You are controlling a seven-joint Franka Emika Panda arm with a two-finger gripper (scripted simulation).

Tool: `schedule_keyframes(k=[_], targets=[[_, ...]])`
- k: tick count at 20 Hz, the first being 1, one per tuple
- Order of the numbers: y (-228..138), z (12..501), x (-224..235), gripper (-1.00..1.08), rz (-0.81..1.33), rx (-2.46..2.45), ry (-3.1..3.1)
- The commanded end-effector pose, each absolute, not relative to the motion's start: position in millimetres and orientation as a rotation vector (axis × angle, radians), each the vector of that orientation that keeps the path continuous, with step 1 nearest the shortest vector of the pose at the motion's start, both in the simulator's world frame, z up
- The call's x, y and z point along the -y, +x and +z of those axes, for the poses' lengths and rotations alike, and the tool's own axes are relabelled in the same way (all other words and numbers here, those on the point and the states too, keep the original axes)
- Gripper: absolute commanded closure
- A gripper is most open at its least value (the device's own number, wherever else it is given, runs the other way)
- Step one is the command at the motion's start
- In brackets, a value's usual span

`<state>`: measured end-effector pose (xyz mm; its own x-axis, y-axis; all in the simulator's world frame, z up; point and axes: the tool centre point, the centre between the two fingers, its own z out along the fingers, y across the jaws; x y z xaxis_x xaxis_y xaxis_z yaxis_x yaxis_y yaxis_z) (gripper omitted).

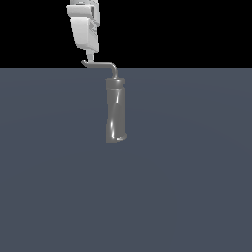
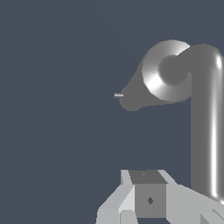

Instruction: Turn on the faucet by rotating a designated handle.

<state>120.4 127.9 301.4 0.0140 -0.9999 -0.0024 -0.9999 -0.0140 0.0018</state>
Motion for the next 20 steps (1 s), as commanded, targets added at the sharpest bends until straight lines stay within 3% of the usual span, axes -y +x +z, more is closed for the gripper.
schedule_keyframes(k=[1, 20], targets=[[121.5, 300.5, -128.9, 1.08, 0.000, -2.212, -2.230], [88.7, 300.2, -130.7, 1.08, 0.001, -2.212, -2.232]])
